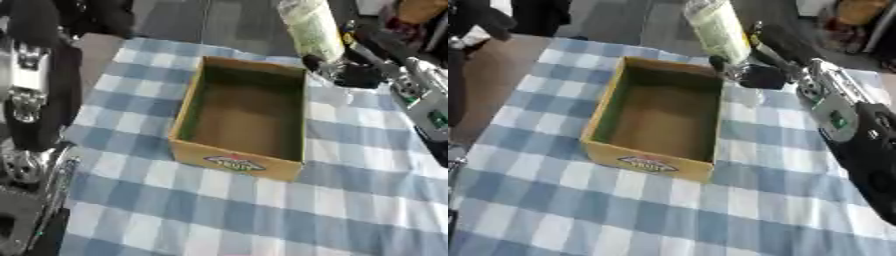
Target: Pick up objects on the table and place them in the box.
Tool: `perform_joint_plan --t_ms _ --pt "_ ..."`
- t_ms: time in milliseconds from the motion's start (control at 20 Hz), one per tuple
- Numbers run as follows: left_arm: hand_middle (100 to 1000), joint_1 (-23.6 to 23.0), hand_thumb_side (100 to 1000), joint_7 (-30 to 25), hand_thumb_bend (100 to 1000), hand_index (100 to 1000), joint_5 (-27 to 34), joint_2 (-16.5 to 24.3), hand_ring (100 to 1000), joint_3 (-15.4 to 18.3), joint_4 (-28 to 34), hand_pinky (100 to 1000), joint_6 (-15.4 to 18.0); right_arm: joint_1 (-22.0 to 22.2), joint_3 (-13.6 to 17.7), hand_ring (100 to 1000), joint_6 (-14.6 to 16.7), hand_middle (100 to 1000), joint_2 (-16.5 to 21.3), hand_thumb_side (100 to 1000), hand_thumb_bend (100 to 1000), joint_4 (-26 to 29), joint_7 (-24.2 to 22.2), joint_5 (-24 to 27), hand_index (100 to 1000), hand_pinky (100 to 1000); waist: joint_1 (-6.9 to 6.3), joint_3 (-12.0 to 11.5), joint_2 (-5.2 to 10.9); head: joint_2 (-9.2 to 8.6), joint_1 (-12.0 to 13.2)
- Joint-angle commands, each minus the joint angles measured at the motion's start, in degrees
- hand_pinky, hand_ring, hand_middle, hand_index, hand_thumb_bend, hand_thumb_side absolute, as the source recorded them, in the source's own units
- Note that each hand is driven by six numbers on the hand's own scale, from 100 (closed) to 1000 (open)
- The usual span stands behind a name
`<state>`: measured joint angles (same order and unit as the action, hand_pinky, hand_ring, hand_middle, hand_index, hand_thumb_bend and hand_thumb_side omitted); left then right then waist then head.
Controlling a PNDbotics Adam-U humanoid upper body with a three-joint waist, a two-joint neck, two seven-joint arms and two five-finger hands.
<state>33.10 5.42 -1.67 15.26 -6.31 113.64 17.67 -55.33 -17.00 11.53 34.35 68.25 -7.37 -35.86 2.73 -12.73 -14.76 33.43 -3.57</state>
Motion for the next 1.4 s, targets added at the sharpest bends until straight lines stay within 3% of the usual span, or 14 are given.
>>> perform_joint_plan --t_ms 50,300,650,900,1400 --pt "573 1.17 839 0.01 345 710 0.35 -0.26 443 0.12 0.95 578 0.19 -1.94 0.52 100 0.07 100 0.38 1000 100 -0.64 0.53 0.1 125 100 -0.01 -0.34 0.79 -0.77 -0.52" --pt "572 1.6 841 0.09 343 711 0.5 -0.74 442 0.05 0.95 577 0.19 -2.89 1.3 100 -0.99 100 -2.12 1000 100 -2.19 2.18 -4.21 123 100 0.19 -0.95 0.48 -1.33 -1.27" --pt "572 1.98 841 -0.17 344 711 0.75 -1.16 442 -0.14 0.95 577 0.4 -4.8 3.31 100 -5.83 100 -7.52 1000 100 -7.2 8.14 -18.02 119 100 -0.21 -1.38 -0.11 -2.34 -3.4" --pt "572 2.17 840 -0.22 345 710 0.81 -1.32 443 -0.15 0.95 578 0.6 -4.97 3.9 100 -7.3 100 -9.46 1000 100 -10.83 11.8 -24.19 119 100 -0.31 -1.5 -0.24 -2.66 -4.25" --pt "573 2.72 839 -0.34 348 710 0.95 -1.71 444 -0.27 0.95 579 0.8 -5.4 3.04 100 -5.19 100 -11.89 1000 100 -13.56 13.38 -32.18 120 100 -0.26 -2.05 -0.46 -2.93 -4.79"
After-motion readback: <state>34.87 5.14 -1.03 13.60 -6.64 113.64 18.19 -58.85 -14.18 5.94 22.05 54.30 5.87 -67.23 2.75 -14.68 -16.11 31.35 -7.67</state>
